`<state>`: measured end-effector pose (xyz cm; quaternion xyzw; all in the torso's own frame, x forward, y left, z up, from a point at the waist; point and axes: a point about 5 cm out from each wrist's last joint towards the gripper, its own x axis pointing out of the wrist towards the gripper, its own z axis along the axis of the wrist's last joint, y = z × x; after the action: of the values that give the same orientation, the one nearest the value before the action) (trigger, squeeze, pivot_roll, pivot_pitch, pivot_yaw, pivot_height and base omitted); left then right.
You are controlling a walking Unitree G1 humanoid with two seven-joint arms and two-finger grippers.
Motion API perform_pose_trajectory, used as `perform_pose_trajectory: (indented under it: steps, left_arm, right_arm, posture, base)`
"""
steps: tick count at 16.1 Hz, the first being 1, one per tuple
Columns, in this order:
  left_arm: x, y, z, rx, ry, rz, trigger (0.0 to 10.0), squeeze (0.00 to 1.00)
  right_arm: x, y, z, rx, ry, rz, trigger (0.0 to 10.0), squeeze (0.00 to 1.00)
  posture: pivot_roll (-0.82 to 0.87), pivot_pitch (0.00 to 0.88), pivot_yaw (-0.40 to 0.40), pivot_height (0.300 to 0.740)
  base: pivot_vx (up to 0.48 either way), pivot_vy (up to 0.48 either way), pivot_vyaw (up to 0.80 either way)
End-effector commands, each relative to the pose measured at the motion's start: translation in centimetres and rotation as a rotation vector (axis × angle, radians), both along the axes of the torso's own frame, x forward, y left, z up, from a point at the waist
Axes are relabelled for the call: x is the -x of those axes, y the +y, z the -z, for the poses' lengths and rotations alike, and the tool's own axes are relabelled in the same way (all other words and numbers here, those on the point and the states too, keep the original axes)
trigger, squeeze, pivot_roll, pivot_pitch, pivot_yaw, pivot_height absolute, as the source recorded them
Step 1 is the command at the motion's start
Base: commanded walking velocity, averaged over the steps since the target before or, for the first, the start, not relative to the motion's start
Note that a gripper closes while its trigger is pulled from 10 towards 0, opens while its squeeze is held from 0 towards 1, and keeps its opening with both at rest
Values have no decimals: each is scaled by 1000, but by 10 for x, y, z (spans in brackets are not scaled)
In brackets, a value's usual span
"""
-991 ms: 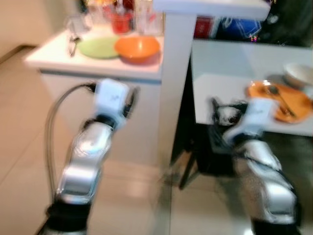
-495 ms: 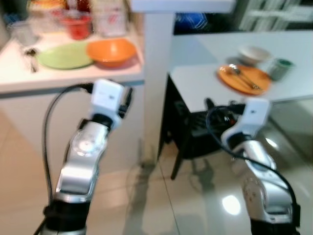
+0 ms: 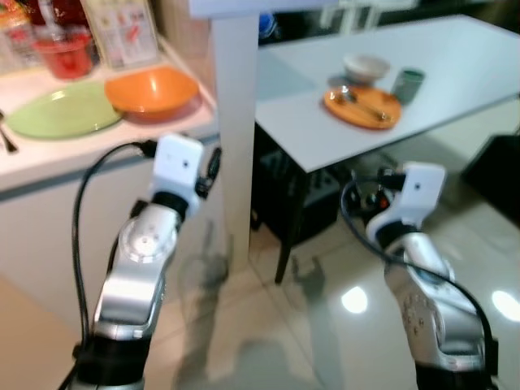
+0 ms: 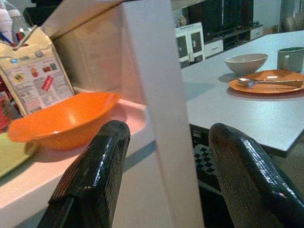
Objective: Setting the table
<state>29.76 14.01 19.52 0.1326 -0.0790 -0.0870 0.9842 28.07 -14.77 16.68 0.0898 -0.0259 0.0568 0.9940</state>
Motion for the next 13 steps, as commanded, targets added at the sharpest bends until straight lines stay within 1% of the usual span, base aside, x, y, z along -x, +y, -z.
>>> perform_pose_trajectory:
  steps: [1,3,5,8,9,10,13]
  left_arm:
    - [1,-5,-5,-1,-23,9,10000,0]
    - [1,-5,-5,-32,-32,6,10000,0]
    - [2,-4,-5,-31,-35,-10,10000,0]
    - [0,2,-8,17,-47,-65,10000,0]
    - [-1,4,-11,21,-61,-70,10000,0]
    - [-1,3,-11,18,-63,-67,10000,0]
    - [0,5,-15,24,-90,-65,10000,0]
  right_arm:
    - [0,-5,-4,6,-18,15,10000,0]
    - [-1,-2,-5,17,-24,-2,10000,0]
    - [-1,-1,-5,24,-27,-11,10000,0]
    - [-2,1,-7,55,-36,-28,10000,0]
    - [-3,4,-9,88,-44,-53,10000,0]
    - [-3,5,-10,91,-45,-60,10000,0]
    - [-3,15,-11,121,-55,-149,10000,0]
  posture:
    - [21,0,-9,740]
    - [25,0,-15,740]
    - [25,0,-15,740]
    - [25,0,-18,740]
    - [26,0,-18,740]
    - [26,0,-18,740]
    - [29,0,-21,740]
  base:
    - [0,0,0]
    - [0,-480,0]
    - [0,-480,0]
    - [0,0,0]
    - [0,0,419]
    - [0,0,419]
    - [0,0,800]
